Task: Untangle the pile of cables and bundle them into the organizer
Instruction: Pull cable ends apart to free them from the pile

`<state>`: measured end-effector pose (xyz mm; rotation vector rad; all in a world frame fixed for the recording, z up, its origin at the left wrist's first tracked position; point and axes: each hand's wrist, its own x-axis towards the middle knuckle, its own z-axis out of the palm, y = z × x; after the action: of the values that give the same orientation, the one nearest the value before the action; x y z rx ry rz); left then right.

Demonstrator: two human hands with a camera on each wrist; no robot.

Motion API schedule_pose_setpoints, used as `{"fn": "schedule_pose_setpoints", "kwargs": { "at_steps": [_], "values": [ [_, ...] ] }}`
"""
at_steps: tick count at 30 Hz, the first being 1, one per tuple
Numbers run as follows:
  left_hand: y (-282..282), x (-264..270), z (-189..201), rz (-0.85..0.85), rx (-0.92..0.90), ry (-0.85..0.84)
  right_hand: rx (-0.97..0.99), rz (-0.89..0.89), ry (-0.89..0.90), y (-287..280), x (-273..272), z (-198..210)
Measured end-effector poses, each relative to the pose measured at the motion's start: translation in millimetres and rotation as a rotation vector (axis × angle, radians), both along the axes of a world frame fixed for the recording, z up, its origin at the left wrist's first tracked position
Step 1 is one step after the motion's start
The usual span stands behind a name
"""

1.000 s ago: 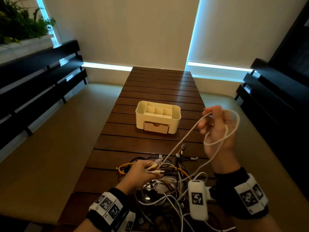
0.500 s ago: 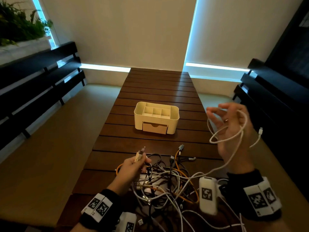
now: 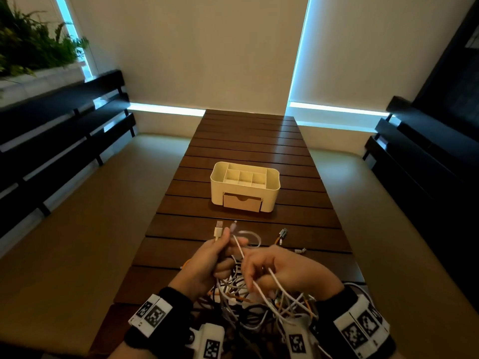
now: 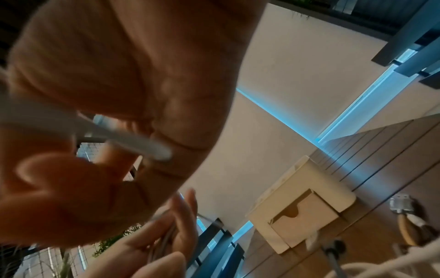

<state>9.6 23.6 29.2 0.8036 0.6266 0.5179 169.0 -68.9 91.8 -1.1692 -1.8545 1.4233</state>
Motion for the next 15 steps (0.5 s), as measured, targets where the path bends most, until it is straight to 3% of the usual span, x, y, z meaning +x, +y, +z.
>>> {"fn": "schedule_pose_setpoints", "kwargs": {
  "at_steps": [5,15],
  "values": [
    [4,2,0,0.143,-0.017,-0.079,-0.2,0.199,-0.212,-7,12,-14],
    [6,5,3,0.229,0.102,-0.035,-0.444,0.13,-0.074,-29,21,-32]
  ]
}}
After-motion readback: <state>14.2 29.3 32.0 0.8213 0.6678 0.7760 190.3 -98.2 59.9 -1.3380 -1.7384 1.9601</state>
